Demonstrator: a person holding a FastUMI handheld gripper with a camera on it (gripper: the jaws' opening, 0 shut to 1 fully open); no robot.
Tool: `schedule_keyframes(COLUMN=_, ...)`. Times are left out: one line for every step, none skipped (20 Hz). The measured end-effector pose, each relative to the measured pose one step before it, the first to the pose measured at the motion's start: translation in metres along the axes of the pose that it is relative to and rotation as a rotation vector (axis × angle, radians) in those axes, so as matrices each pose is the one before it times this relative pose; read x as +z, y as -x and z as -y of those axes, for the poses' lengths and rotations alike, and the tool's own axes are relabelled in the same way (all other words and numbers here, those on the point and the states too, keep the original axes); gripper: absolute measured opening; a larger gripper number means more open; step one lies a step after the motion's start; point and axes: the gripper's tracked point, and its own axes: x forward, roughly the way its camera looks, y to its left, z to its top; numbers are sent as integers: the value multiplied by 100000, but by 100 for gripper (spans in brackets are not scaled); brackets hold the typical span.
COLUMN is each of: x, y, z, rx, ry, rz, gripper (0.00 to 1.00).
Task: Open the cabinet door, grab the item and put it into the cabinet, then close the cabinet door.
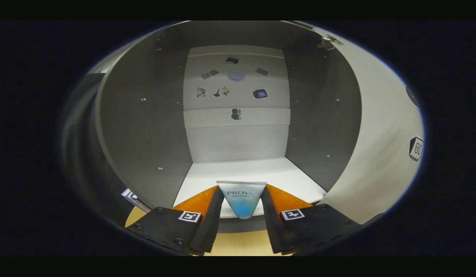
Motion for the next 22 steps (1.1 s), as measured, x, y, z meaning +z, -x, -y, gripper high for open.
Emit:
schedule_keyframes(x=86, y=-639, z=303, rx=-690, ry=-487, rz=-679, gripper=62)
schedule_keyframes(x=20, y=-548, z=227, rx=-334, ry=-488, rz=-701, gripper=62)
schedule_keyframes(x=-173, y=-438, z=224, rx=-342, ry=-220, rz=-975, gripper=62)
schedule_keyframes(x=-371, y=-403, z=264, rx=-569, ry=-186, rz=-1479, gripper=62)
schedule_keyframes(x=-51, y=-23, z=104, rx=-72, ry=-195, rz=-450, gripper=62)
schedule_keyframes(x=356, y=-150, z=60, rx=-403, ry=-110, rz=1216, gripper=62)
schedule_keyframes(x=275, y=252, z=227, rx=-813, ry=771, rz=978, gripper=62)
schedule_keyframes(x=234, y=368, z=-24, rx=-164, ry=353, rz=1070, gripper=68)
schedule_keyframes(x=190, y=491, z=-187, rx=734, ry=150, rz=708, gripper=71)
schedule_keyframes(x=26, y=707, z=-111, rx=515, ry=132, rz=632, gripper=80)
schedule_keyframes(x=90, y=763, z=-112, rx=543, ry=-250, rz=1228, gripper=88)
schedule_keyframes(x=-2, y=980, z=-97, rx=353, ry=-87, rz=1342, gripper=92)
schedule_keyframes(x=-101, y=1123, z=-27, rx=251, ry=-117, rz=1327, gripper=96)
schedule_keyframes(x=-163, y=1234, z=-36, rx=397, ry=-279, rz=1441, gripper=97)
schedule_keyframes(x=-106, y=1441, z=-13, rx=263, ry=-310, rz=1980, gripper=97)
schedule_keyframes(x=-159, y=1367, z=45, rx=-6, ry=-300, rz=1980, gripper=97)
schedule_keyframes(x=-339, y=1522, z=-2, rx=341, ry=99, rz=1406, gripper=97)
schedule_keyframes(x=-313, y=1725, z=81, rx=12, ry=238, rz=1568, gripper=97)
schedule_keyframes(x=-246, y=1676, z=178, rx=-69, ry=273, rz=1644, gripper=97)
schedule_keyframes(x=-166, y=1753, z=291, rx=-429, ry=-286, rz=1793, gripper=97)
schedule_keyframes(x=-55, y=1657, z=303, rx=-391, ry=-542, rz=2229, gripper=97)
schedule_keyframes(x=-174, y=1706, z=399, rx=-572, ry=-135, rz=1334, gripper=97)
